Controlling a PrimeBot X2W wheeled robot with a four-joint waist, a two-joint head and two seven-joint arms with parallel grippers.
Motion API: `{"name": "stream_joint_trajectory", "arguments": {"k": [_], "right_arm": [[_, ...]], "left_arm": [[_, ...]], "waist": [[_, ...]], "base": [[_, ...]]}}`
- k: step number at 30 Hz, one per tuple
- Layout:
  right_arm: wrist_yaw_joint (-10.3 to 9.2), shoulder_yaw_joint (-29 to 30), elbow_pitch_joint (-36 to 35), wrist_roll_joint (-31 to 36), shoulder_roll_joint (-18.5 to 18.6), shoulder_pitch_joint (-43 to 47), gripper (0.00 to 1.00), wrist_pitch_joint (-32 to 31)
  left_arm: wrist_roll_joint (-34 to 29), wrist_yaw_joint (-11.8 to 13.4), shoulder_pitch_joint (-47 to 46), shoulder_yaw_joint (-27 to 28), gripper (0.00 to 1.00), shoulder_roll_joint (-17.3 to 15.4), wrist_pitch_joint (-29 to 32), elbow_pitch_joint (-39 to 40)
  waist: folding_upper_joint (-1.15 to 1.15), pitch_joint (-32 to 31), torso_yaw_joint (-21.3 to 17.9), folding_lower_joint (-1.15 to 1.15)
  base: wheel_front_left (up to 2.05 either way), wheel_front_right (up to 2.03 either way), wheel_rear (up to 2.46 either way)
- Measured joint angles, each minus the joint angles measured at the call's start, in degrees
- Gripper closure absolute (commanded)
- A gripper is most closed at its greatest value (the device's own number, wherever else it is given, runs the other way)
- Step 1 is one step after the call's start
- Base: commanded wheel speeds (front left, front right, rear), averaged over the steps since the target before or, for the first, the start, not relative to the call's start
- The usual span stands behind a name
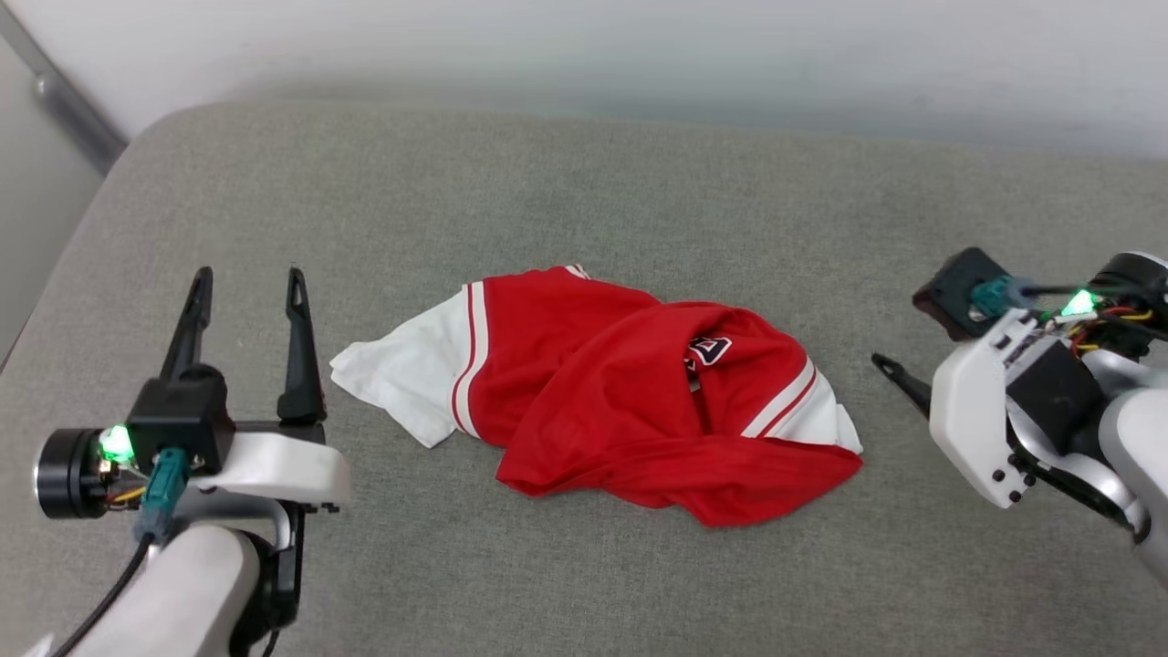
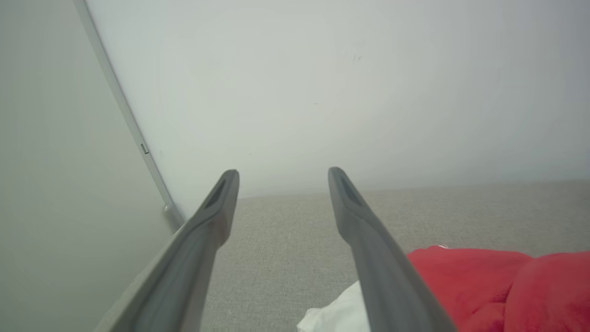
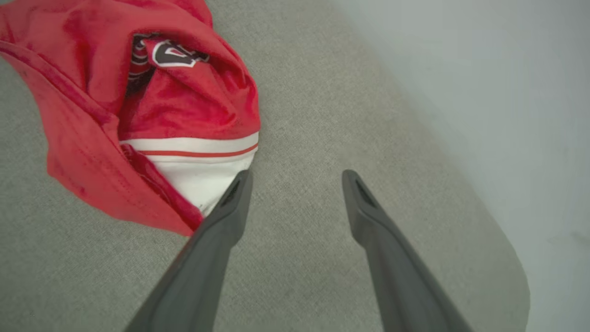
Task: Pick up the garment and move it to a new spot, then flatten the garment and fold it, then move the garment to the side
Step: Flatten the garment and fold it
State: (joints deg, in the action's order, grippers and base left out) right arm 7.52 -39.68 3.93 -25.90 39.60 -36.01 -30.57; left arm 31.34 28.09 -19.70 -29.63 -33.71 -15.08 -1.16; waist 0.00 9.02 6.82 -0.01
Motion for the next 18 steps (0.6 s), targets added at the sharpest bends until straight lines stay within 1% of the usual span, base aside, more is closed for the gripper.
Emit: {"name": "stream_joint_trajectory", "arguments": {"k": [2,5,8,12,16,18], "right_arm": [[0.00,-4.27,-0.15,-4.15,1.30,-3.39,0.00,-6.09],[0.00,-9.57,0.88,-10.55,2.07,-8.04,0.00,-13.57],[-0.01,-14.40,2.57,-13.38,2.34,-13.21,0.00,-18.38],[-0.01,-20.01,6.50,-15.92,0.55,-18.11,0.00,-20.45],[-0.01,-25.80,11.02,-16.47,-1.22,-20.39,0.00,-20.05],[0.00,-27.33,13.21,-17.56,-1.94,-21.07,0.00,-19.16]], "left_arm": [[-2.68,-0.88,2.09,2.65,0.00,2.22,0.00,1.14],[-6.10,-2.09,4.44,6.32,0.00,5.86,0.01,2.48],[-9.57,-3.83,5.75,9.28,0.00,8.77,0.00,3.37],[-12.85,-6.73,6.72,12.34,0.00,13.05,0.00,3.87],[-15.27,-9.98,6.93,15.12,0.00,16.36,0.01,3.36],[-16.50,-11.34,6.87,16.10,0.00,17.89,0.01,2.98]], "waist": [[0.00,0.98,0.30,0.00],[0.00,2.62,0.88,0.00],[0.00,4.43,1.64,0.00],[0.00,6.97,2.88,0.01],[0.00,9.61,4.03,0.01],[0.00,10.85,4.55,0.01]], "base": [[0.00,0.00,0.00],[0.00,0.00,0.00],[0.00,0.00,0.00],[0.00,0.00,0.00],[0.00,0.00,0.00],[0.00,0.00,0.00]]}}
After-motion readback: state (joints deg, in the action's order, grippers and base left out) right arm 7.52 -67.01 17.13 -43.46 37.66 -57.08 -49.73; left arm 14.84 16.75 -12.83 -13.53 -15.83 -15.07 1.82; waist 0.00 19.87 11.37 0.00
